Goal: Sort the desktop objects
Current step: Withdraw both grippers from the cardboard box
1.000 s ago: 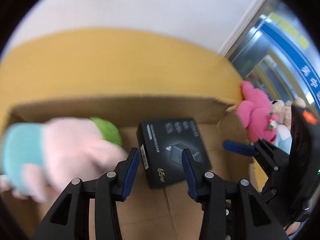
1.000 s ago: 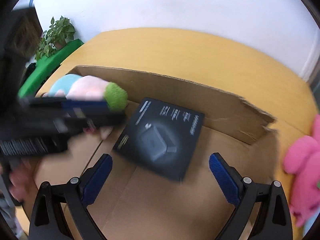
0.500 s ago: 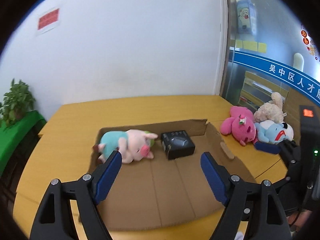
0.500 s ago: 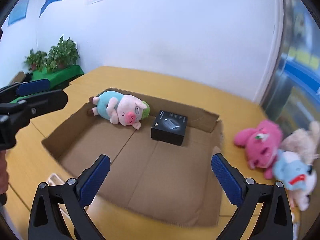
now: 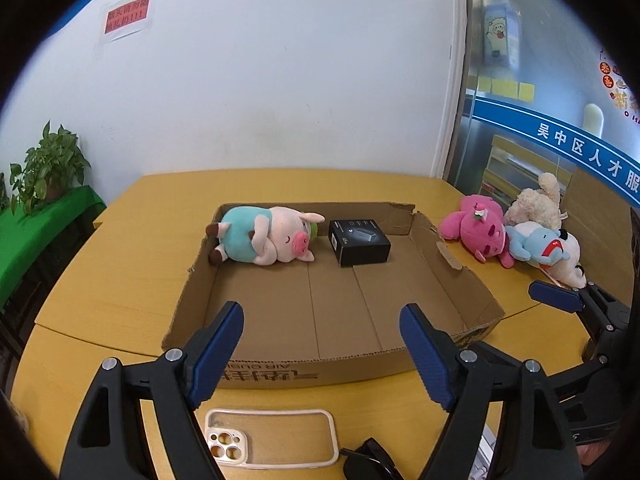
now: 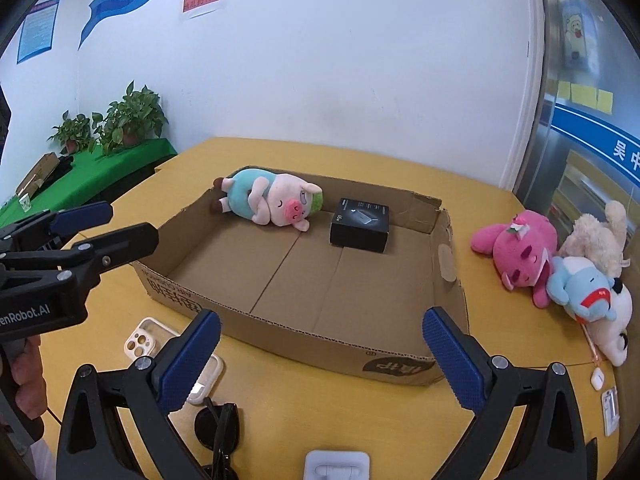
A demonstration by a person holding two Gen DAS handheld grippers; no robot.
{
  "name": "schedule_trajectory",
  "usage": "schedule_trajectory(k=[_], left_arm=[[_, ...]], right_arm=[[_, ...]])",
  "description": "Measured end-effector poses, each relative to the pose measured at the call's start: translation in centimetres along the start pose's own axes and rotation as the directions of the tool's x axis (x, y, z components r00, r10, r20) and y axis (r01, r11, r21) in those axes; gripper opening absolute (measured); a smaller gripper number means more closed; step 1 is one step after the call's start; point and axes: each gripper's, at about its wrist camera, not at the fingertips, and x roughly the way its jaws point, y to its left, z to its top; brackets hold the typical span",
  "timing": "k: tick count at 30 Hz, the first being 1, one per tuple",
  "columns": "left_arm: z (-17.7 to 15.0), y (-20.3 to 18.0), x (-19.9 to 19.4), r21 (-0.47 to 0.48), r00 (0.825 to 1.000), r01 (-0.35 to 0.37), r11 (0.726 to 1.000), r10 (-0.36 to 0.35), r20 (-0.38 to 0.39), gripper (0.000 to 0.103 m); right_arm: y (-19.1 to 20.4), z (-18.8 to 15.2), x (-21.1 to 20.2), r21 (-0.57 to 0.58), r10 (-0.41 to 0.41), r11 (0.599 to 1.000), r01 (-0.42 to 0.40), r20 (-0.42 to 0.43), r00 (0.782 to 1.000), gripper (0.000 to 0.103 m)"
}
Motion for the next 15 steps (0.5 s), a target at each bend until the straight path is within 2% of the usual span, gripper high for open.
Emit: schedule_trajectory(k=[15], left_arm=[[-1.9, -0.2, 1.1, -0.006, 0.998, 0.006, 1.000, -0.006, -0.060, 0.080]], right_arm=[[0.1, -1.5, 0.2, 0.034, 0.020, 0.999, -0.019, -0.025, 0.999, 0.103]])
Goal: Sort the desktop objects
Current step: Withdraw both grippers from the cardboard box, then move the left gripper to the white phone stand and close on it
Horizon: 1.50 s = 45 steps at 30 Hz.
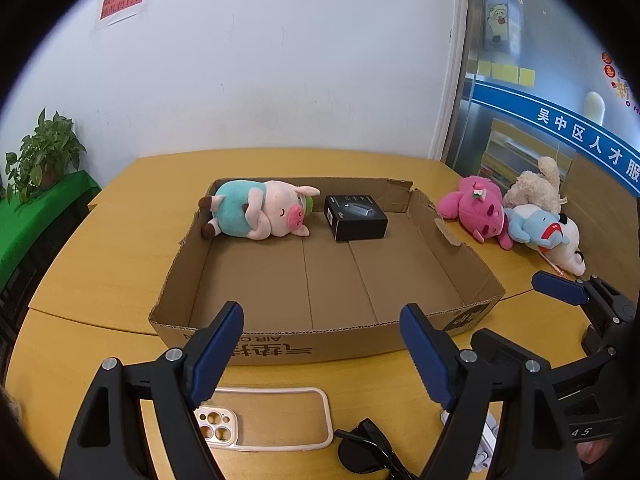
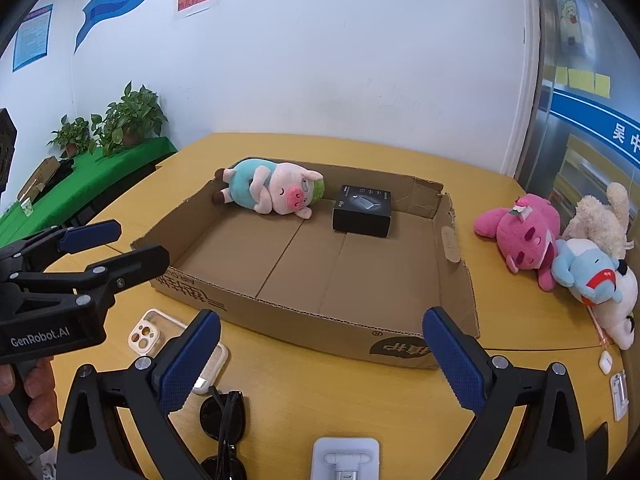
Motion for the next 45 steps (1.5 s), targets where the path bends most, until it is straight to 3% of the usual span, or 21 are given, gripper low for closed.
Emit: schedule_trajectory(k=[23, 29, 35, 37, 39, 45], left_arm=[[-2.2, -0.1, 0.2, -0.030, 0.998, 0.024, 0.999, -0.025, -0.057, 0.080], [-3.3, -2.8, 0.5, -0.001, 0.990, 0.100, 0.995, -0.099, -0.096, 0.080], [-5.5, -7.4, 3.1, 0.017, 0.952, 0.235, 0.972, -0.227, -0.205, 0.080], [-6.3, -9.1, 4.4, 0.012, 0.927, 0.282, 0.959, -0.269, -0.262, 0.080], [-7.1, -10.8, 6.1, -0.005, 0.891, 0.329, 0.944, -0.312, -0.331, 0.080], [-9.0, -14.4, 9.6, -0.026, 0.818, 0.371, 0.928, -0.341, -0.463, 0.080]], right_arm=[[-1.0, -3.3, -0.5, 0.022, 0.088, 0.996, -0.088, -0.009, 0.996, 0.103], [-2.3, -7.6, -0.7, 0.001, 0.155, 0.988, -0.155, -0.100, 0.983, 0.103], [-5.1, -14.2, -0.2, 0.086, 0.161, 0.986, -0.143, -0.257, 0.953, 0.103], [-6.0, -15.9, 0.1, 0.131, 0.165, 0.983, -0.131, -0.289, 0.943, 0.103], [-6.8, -17.3, 0.5, 0.161, 0.154, 0.981, -0.108, -0.310, 0.938, 0.103], [-7.0, -18.0, 1.7, 0.171, 0.139, 0.981, -0.090, -0.301, 0.943, 0.101]])
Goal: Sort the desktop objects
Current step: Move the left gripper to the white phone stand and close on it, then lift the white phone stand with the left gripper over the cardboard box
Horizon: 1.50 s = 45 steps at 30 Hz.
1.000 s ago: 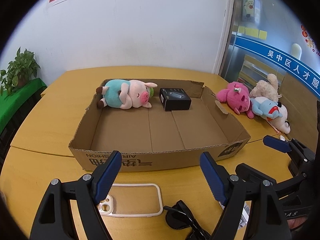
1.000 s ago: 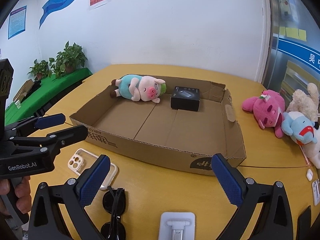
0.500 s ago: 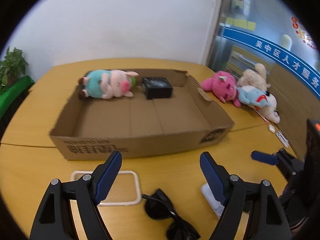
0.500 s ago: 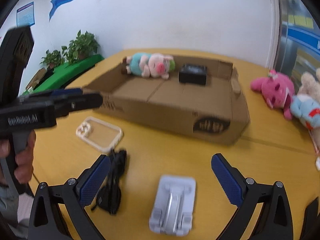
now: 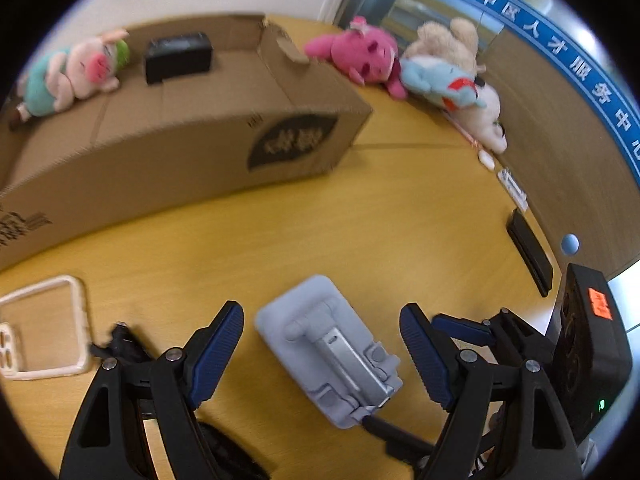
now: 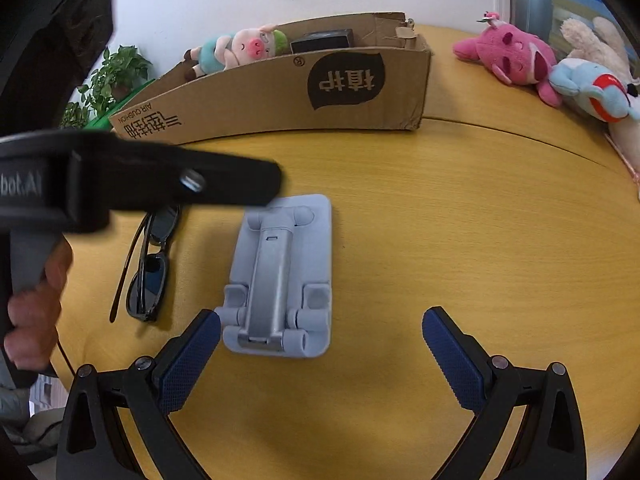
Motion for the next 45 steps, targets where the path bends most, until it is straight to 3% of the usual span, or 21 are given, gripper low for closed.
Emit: schedule_trajectory(k=[7, 9, 11, 13, 18, 20, 39, 45], left_arm=[[-0.2, 0.6, 3.6, -0.070, 0.993, 0.004, 0.998, -0.012, -0.118, 0.078], [-0.4, 0.7, 3.9, -0.078, 0.993, 0.009, 0.997, -0.018, -0.117, 0.076], [-0.4, 0.3, 4.0, -0.061, 0.993, 0.014, 0.998, -0.021, -0.116, 0.073], [-0.2, 0.1, 4.3, -0.053, 0.993, 0.021, 0.998, -0.027, -0.117, 0.066], [-0.2, -0.7, 4.6, -0.009, 0.994, -0.008, 1.000, 0.007, -0.106, 0.065], [-0.2, -0.7, 4.5, -0.002, 0.994, -0.030, 1.000, 0.030, -0.101, 0.051], [0.7, -1.7, 4.0, 0.017, 0.998, -0.008, 1.000, 0.009, -0.063, 0.051], [1.6, -2.2, 1.6, 0.034, 1.000, -0.011, 0.999, 0.011, -0.001, 0.051]], right_arm=[[1.8, -0.1, 1.6, -0.079, -0.041, 0.996, 0.039, -0.019, 0.999, 0.096], [1.9, -0.1, 1.5, -0.084, -0.038, 0.996, 0.037, -0.014, 0.999, 0.093], [2.0, -0.2, 1.3, -0.086, -0.026, 0.996, 0.026, -0.005, 1.000, 0.085], [2.2, -0.1, 1.0, -0.085, 0.003, 0.996, -0.002, 0.005, 1.000, 0.063], [2.4, -0.2, 1.0, -0.073, -0.009, 0.997, 0.009, 0.007, 1.000, 0.063], [2.2, -0.2, 0.9, -0.061, -0.017, 0.998, 0.017, 0.008, 1.000, 0.063], [1.2, -1.1, -1.4, 0.047, 0.014, 0.999, -0.017, 0.058, 0.998, 0.063], [1.0, 1.0, -2.7, 0.035, 0.016, 0.999, -0.020, 0.107, 0.994, 0.063]])
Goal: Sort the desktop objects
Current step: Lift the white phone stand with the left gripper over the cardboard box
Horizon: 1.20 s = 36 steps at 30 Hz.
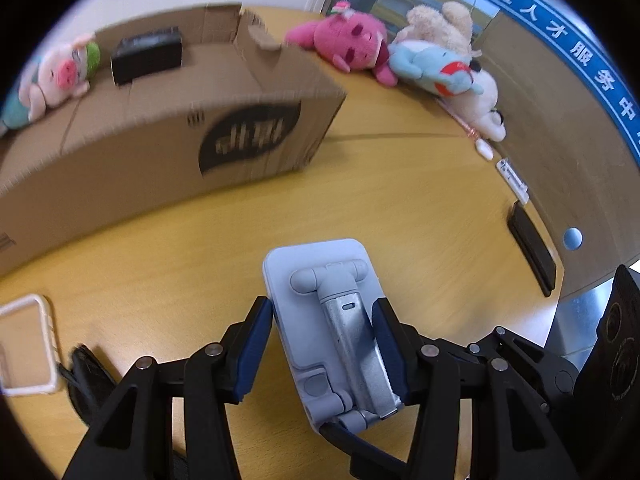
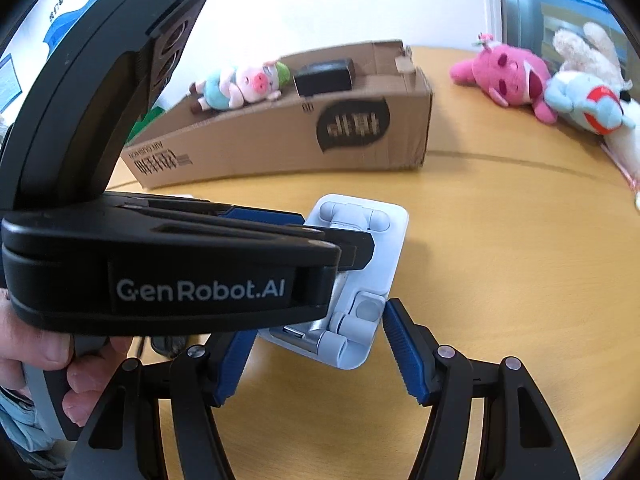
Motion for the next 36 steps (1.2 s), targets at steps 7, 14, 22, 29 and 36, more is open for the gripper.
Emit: schedule_trajectory(k=[7, 14, 22, 29, 36], left_arm=[[3.2, 0.2, -4.8, 0.034, 0.991, -0.020, 0.999, 0.015, 0.133, 0.051], [8.8, 2.2, -8.1, 0.060, 0.970, -0.077, 0.995, 0.060, 0.238, 0.051], [16.0, 7.2, -9.4, 0.042, 0.953, -0.099, 0.994, 0.082, 0.290, 0.051], [21.3, 13.0, -5.1, -0.005, 0.976, 0.018, 1.000, -0.016, 0.215, 0.008], [22.2, 17.6, 3.7, -0.118, 1.000, 0.027, 0.993, -0.027, 0.007, 0.000]], right_arm=[[1.9, 4.0, -2.6, -0.071, -0.007, 0.997, 0.014, 0.092, 0.996, 0.063], [3.1, 11.6, -1.7, -0.122, 0.012, 0.993, 0.007, 0.161, 0.987, 0.063], [4.3, 20.6, 1.9, -0.136, 0.055, 0.990, -0.031, 0.178, 0.982, 0.063], [4.6, 27.1, 7.2, -0.157, 0.074, 0.986, -0.057, 0.105, 0.992, 0.045], [1.1, 27.2, 15.7, -0.062, 0.001, 0.998, -0.008, -0.110, 0.994, 0.028]])
